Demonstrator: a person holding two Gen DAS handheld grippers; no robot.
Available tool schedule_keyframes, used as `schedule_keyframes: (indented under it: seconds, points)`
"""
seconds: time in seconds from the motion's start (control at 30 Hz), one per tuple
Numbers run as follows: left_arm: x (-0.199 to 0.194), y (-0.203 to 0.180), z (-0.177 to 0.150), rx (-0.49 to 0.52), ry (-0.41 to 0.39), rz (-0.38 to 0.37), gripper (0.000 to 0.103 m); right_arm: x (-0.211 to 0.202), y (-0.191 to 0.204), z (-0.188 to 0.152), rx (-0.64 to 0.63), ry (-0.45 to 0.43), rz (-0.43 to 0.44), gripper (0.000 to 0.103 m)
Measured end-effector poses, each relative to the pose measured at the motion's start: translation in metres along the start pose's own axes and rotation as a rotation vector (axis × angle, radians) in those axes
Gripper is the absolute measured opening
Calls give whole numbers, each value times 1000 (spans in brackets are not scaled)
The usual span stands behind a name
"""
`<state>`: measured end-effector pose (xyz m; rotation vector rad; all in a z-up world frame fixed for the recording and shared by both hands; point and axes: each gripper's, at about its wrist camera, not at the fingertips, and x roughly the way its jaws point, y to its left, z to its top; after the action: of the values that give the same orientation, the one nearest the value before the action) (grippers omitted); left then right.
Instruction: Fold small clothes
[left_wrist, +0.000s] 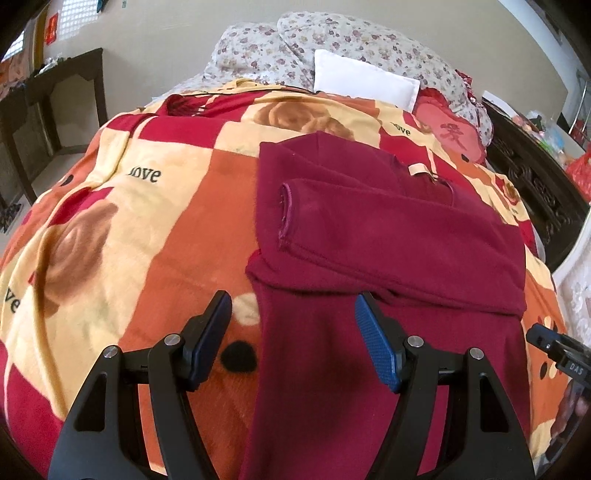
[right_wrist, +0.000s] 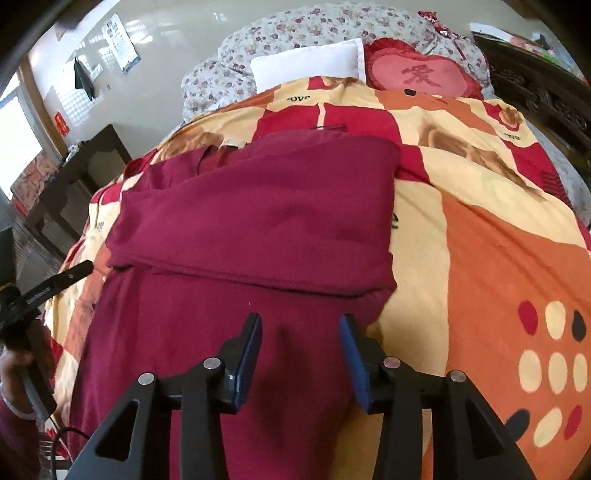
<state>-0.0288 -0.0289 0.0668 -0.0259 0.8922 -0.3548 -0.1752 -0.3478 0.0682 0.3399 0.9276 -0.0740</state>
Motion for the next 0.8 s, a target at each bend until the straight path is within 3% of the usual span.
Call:
schedule_keyframes:
  seconds: [0.47,0.67,0.8]
  points:
    - [-13,30,-20,-127,33,-40,70,-8,-12,-2,53,-29,-30,47]
    - [-2,24,-16,-119,46,-35,70,2,-20,20,96,-67,-56,48]
    - [8,24,-14,-129,66,-33,70,26,-39,35,158,-38,-66,49]
